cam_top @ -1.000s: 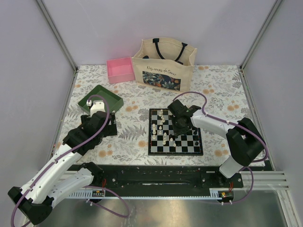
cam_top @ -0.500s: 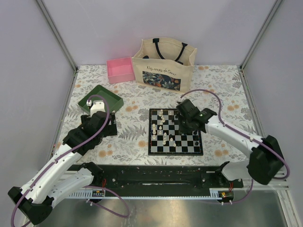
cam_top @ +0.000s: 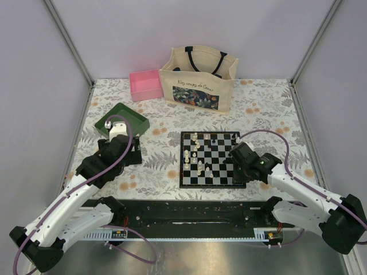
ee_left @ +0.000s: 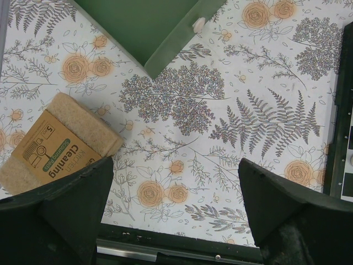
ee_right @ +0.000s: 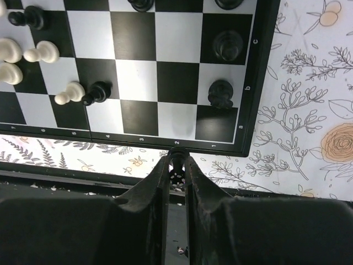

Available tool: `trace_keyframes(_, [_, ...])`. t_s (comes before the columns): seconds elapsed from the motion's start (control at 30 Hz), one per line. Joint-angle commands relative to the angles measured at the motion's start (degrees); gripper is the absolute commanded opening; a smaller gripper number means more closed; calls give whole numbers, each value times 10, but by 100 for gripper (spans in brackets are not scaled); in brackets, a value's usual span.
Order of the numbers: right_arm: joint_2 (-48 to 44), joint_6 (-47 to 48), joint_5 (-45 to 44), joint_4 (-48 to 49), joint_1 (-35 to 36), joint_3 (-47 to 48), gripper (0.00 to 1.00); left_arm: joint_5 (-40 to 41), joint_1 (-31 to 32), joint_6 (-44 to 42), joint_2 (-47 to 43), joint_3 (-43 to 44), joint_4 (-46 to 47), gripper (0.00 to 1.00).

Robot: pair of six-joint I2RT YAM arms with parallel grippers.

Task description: Set up the chess pieces on the board

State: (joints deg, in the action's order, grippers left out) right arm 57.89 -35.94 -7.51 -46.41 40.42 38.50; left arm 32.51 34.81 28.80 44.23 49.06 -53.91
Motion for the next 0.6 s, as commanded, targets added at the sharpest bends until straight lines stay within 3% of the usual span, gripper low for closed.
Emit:
trace_keyframes(0.0, [-2, -35, -24, -12, 5, -8, 18, -7, -3, -7, -5, 17, 20, 99])
trace_keyframes(0.23, [-6, -60, -55, -13, 1, -28, 19, -6, -3, -6, -7, 16, 20, 99])
trace_keyframes(0.57, [-13, -36, -8, 19, -75, -39, 21, -8, -3, -7, -1, 16, 21, 99])
